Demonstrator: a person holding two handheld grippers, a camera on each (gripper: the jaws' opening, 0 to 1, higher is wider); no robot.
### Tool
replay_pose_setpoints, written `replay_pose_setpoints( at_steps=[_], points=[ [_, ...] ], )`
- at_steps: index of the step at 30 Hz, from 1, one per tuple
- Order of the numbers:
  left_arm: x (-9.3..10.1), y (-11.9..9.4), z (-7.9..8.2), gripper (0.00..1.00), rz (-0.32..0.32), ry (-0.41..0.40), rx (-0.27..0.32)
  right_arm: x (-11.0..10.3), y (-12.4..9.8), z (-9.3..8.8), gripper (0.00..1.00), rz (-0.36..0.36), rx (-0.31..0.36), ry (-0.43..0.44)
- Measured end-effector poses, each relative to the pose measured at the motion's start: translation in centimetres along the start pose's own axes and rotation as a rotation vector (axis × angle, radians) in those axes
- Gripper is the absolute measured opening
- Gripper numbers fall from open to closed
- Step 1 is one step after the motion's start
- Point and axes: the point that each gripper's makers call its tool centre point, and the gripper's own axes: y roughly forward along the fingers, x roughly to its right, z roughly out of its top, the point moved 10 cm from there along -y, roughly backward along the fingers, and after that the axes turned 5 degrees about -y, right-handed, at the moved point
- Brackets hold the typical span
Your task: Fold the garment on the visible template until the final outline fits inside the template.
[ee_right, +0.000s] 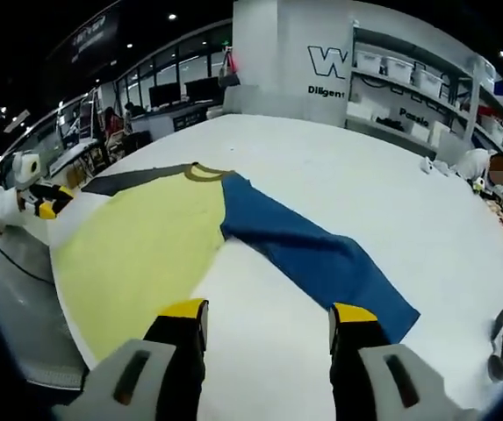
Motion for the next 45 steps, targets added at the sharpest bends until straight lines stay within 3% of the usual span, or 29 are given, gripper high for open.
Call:
replay_pose_setpoints(
  at_steps=[11, 19, 37, 45],
  points=[
    [0.1, 0.2, 0.5, 0.5, -0.029, 0.008, 0.016, 1.8, 0.6, -0.5, 0.59, -0.034, -0.018, 0.036],
    [0.0, -0.3, 2.2, 0.51, -0.043, 0.023, 0.089, 2.9, 1.0, -1.2, 0.6, -0.066, -0.031, 0.071],
    [-0.1, -0.4, 2.8, 0.52, -0.064, 0.055, 0.085, 8.0, 1.6, -2.8, 0.58, -0.19, -0.095, 0.134],
    [-0.4, -0.5, 3.0, 0.52, -0.058, 0.065, 0.088, 9.8, 2.3, -3.1, 0.57, -0.226, -0.105, 0.2]
  ],
)
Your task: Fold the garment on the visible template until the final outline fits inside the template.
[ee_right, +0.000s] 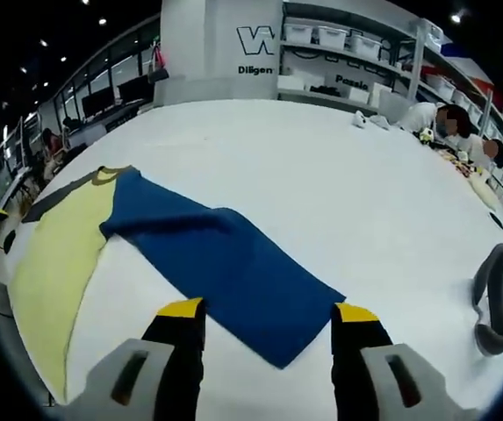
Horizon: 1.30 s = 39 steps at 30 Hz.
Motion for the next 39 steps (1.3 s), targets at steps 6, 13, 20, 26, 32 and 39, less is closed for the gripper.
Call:
replay_pose_setpoints(
  at_steps=[6, 13, 20, 26, 32, 39],
  points=[
    [-0.1, 0.0, 0.1, 0.51, -0.003, -0.001, -0.001, 0.5, 0.7, 0.4, 0.56, -0.017, -0.001, 0.016],
    [-0.1, 0.0, 0.4, 0.52, -0.007, 0.008, 0.0, 1.8, 1.8, 0.4, 0.55, -0.031, -0.032, 0.027],
    [-0.2, -0.1, 0.6, 0.52, -0.007, 0.014, 0.011, 2.9, 2.5, 0.2, 0.55, -0.044, -0.042, 0.084],
    [-0.2, 0.0, 0.8, 0.52, -0.013, 0.027, 0.015, 2.7, 2.6, -0.1, 0.54, -0.044, -0.058, 0.091],
    [-0.1, -0.1, 0.7, 0.52, -0.012, 0.031, 0.011, 3.0, 2.8, -0.6, 0.52, -0.051, -0.069, 0.121],
    [-0.2, -0.3, 0.7, 0.51, -0.008, 0.035, 0.003, 3.1, 2.9, -0.6, 0.41, -0.07, -0.077, 0.103]
  ],
)
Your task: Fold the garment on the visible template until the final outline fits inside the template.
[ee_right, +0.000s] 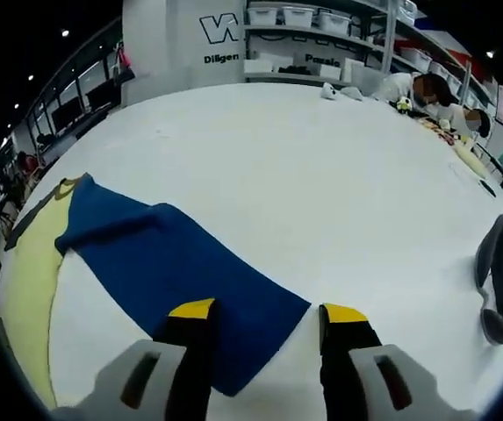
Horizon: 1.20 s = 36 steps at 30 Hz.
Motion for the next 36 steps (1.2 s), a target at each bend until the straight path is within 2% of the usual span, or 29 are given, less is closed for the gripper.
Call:
replay_pose_setpoints(
  at_steps=[4, 7, 10, 20, 23, 29, 36],
  points=[
    [-0.1, 0.1, 0.1, 0.51, 0.002, 0.002, 0.004, -0.8, 0.0, 0.2, 0.29, 0.012, 0.011, -0.037],
    [0.0, 0.2, 0.1, 0.51, -0.001, 0.005, 0.001, -0.8, 0.0, 0.4, 0.08, -0.005, -0.009, -0.097],
    [0.0, 0.1, 0.1, 0.51, 0.001, 0.004, 0.003, -1.1, 0.1, 0.5, 0.01, 0.002, -0.013, -0.119],
    [0.1, -0.2, 0.3, 0.51, -0.001, 0.01, 0.008, -0.7, -1.1, 0.8, 0.0, -0.012, 0.003, -0.103],
    [0.2, -0.2, 0.3, 0.51, -0.003, 0.013, 0.01, -0.1, -1.6, 1.1, 0.0, -0.048, 0.017, -0.103],
    [0.3, -0.1, 0.3, 0.51, -0.009, 0.016, 0.015, 0.4, -2.0, 2.2, 0.0, -0.042, 0.043, -0.102],
    [0.3, -0.1, 0.4, 0.51, -0.012, 0.017, 0.021, 0.5, -1.8, 2.5, 0.0, -0.041, 0.031, -0.095]
  ],
)
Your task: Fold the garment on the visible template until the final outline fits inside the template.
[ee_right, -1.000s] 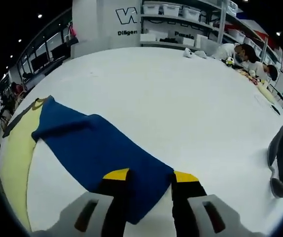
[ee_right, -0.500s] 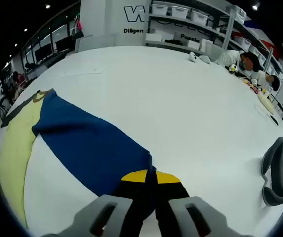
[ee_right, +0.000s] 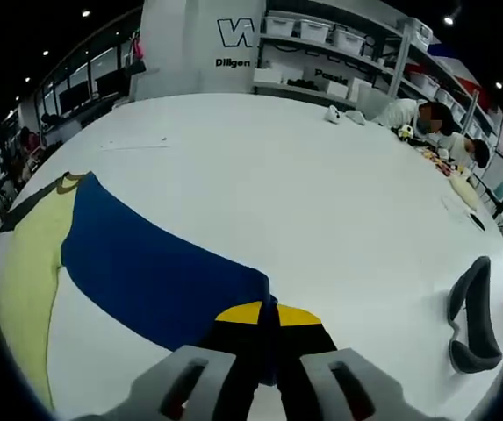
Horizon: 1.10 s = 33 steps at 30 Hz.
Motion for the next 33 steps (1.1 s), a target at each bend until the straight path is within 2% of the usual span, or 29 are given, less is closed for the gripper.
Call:
replay_pose_setpoints(
  at_steps=[8, 15, 24, 33],
  points=[
    [0.0, -0.1, -0.1, 0.51, -0.006, 0.01, -0.005, -0.4, -0.8, 0.6, 0.0, 0.012, 0.017, 0.019],
    [0.0, -0.3, 0.3, 0.51, -0.018, 0.019, 0.009, -0.8, -2.2, 2.3, 0.0, 0.04, 0.081, 0.059],
    [0.3, -0.8, 0.4, 0.51, -0.03, 0.032, 0.015, -2.0, -4.1, 4.4, 0.0, 0.087, 0.141, 0.049],
    [0.4, -1.4, 0.5, 0.51, -0.036, 0.05, 0.024, -4.8, -5.3, 6.4, 0.0, 0.16, 0.164, 0.026]
  ],
)
